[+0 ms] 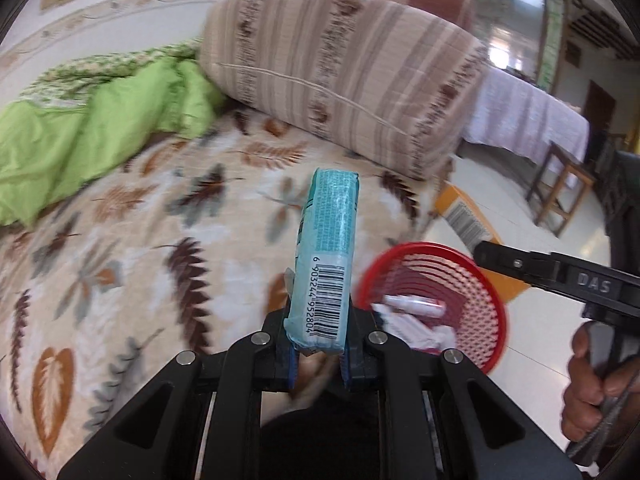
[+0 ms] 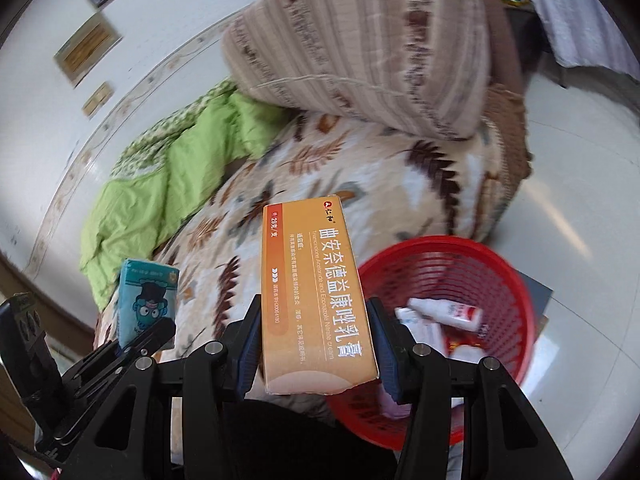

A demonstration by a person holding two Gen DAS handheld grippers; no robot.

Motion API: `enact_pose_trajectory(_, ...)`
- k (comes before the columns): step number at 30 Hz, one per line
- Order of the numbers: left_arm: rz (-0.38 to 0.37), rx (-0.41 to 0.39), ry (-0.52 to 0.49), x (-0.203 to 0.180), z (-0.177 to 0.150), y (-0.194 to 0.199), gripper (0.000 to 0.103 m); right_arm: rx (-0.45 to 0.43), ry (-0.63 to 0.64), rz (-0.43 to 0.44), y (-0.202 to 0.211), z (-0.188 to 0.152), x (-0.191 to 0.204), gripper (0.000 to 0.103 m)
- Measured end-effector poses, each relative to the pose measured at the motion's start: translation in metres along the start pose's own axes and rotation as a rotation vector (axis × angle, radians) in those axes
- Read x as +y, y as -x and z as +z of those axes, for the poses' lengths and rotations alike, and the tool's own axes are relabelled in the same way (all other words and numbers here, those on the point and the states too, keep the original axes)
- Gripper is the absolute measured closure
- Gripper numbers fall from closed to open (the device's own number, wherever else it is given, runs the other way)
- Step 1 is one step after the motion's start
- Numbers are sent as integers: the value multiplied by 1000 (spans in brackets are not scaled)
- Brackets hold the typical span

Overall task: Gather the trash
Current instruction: 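Open both grippers to drop the teal and orange boxes into the wastebasket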

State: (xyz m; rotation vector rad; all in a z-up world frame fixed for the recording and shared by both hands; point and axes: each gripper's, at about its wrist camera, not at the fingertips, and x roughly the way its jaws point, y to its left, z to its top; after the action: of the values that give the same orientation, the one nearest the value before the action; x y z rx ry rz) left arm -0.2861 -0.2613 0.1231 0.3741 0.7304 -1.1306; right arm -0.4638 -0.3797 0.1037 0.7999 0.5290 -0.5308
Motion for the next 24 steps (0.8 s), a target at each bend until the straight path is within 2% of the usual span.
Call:
enact_pose_trajectory(5, -157, 114, -1, -31, 9, -36, 88, -5, -94, -24, 3, 4, -40, 49)
enact_pose_trajectory(8, -206, 174, -24, -49, 10, -57, 87, 1, -126, -40, 0, 5, -54, 49)
enact_pose_trajectory(9, -208, 194, -31, -55, 9, -65, 80, 4, -131, -45, -1, 6, -57, 48)
enact_pose_trajectory(10, -210, 206, -30, -58, 9, -69, 67, 8, -138, -51, -3, 6, -60, 46)
enact_pose_trajectory(11, -212, 210, -24, -59, 7, -71, 61, 13, -144, -55, -5, 6, -63, 44)
enact_pose_trajectory(12, -208, 204, -18, -59, 5, -71, 55, 20, -149, -67, -6, 6, -66, 42)
enact_pose_trajectory(15, -191, 183, -15, -54, 3, -62, 52, 11, -124, -117, -4, 5, -68, 41)
enact_pose_trajectory(18, -158, 122, 2, -41, 4, -42, 37, -1, -71, -188, -1, 2, -57, 38)
enact_pose_trajectory(21, -110, 43, 10, -26, 2, -16, 24, -31, -19, -281, 3, -4, -39, 28)
enact_pose_trajectory(24, -68, -10, 21, -7, -4, 8, 21, -45, 35, -367, 5, -10, -16, 24)
